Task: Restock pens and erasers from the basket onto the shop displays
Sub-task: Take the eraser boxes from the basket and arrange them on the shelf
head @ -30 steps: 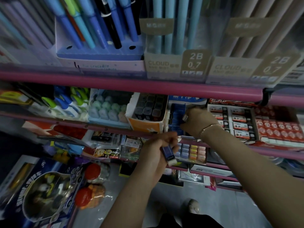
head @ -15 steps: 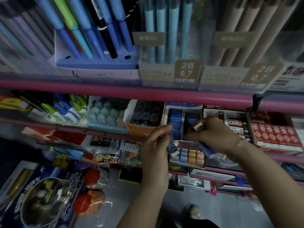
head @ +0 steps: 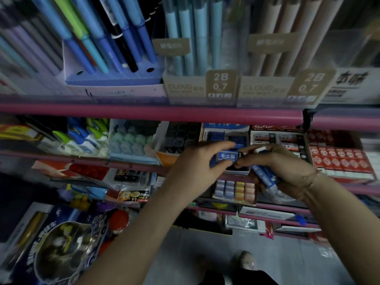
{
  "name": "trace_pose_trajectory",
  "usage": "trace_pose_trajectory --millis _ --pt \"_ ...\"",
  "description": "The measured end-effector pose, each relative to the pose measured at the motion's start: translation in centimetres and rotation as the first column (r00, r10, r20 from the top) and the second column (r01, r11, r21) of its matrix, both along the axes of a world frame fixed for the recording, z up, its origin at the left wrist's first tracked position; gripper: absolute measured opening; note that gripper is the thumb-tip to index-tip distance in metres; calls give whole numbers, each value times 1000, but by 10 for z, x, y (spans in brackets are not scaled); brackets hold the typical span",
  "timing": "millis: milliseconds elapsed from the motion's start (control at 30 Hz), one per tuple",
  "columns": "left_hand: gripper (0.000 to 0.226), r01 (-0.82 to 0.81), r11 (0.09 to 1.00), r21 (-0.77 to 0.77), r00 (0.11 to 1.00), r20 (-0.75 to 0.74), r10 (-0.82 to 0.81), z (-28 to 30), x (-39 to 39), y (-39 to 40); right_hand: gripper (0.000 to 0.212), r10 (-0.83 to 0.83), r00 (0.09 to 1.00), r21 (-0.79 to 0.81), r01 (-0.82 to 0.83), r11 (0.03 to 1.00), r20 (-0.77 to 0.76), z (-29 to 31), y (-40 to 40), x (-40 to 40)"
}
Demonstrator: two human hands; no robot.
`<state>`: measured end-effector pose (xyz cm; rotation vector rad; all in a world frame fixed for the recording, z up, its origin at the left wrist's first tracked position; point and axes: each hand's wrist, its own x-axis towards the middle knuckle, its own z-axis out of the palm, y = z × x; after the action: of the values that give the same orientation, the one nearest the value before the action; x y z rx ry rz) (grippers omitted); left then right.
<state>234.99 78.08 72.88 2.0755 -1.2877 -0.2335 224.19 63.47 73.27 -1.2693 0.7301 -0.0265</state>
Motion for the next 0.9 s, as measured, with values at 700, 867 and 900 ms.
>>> trace_pose_trajectory --millis 700,867,900 --pt "22 38 953 300 999 -46 -25 1 25 -41 20 2 1000 -297 -3 955 -6 -18 -12 26" --pt "33 132 853 504 915 270 -301 2 39 -43 16 40 994 -322 -70 944 -99 -22 -18 33" --pt "34 116 832 542 888 319 -332 0 39 -44 14 35 995 -354 -68 933 -98 -24 -18 33"
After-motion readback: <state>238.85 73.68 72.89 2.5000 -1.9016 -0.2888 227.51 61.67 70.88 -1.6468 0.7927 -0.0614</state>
